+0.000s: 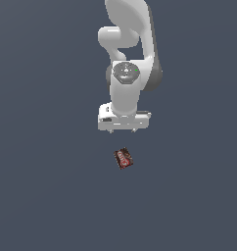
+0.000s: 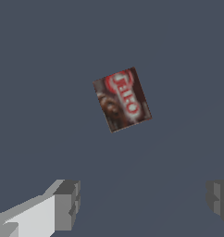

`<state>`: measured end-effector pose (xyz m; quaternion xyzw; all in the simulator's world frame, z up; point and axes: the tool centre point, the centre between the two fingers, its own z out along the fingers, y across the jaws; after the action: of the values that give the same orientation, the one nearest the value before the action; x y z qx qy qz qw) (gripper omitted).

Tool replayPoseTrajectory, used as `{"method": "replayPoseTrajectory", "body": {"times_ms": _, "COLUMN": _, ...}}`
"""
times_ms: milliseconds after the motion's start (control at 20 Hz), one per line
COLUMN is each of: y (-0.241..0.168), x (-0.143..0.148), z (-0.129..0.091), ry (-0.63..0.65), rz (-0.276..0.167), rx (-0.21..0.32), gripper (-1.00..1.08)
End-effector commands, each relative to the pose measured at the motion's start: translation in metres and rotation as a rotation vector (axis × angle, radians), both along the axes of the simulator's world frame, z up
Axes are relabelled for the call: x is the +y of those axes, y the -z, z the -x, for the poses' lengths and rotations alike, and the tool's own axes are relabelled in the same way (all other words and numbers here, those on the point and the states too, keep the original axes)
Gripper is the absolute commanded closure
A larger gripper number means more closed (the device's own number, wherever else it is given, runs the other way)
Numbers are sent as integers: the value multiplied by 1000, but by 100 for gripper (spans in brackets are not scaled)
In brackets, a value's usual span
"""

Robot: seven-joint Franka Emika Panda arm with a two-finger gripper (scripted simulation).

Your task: Pick up the object and move it to a goal position.

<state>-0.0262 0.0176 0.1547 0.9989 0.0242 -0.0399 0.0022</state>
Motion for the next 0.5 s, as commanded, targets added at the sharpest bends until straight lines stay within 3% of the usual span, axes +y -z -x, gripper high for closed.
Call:
{"method": "replayPoseTrajectory", "body": {"times_ms": 0, "y": 0, "x": 0, "z": 0, "ry": -1, "rz": 0, "rx": 0, "gripper": -92}}
{"method": "replayPoseTrajectory", "body": {"times_ms": 450, "y": 19, "x": 1, "z": -17, "ry": -79, "rz": -3, "rx": -18, "gripper": -92}}
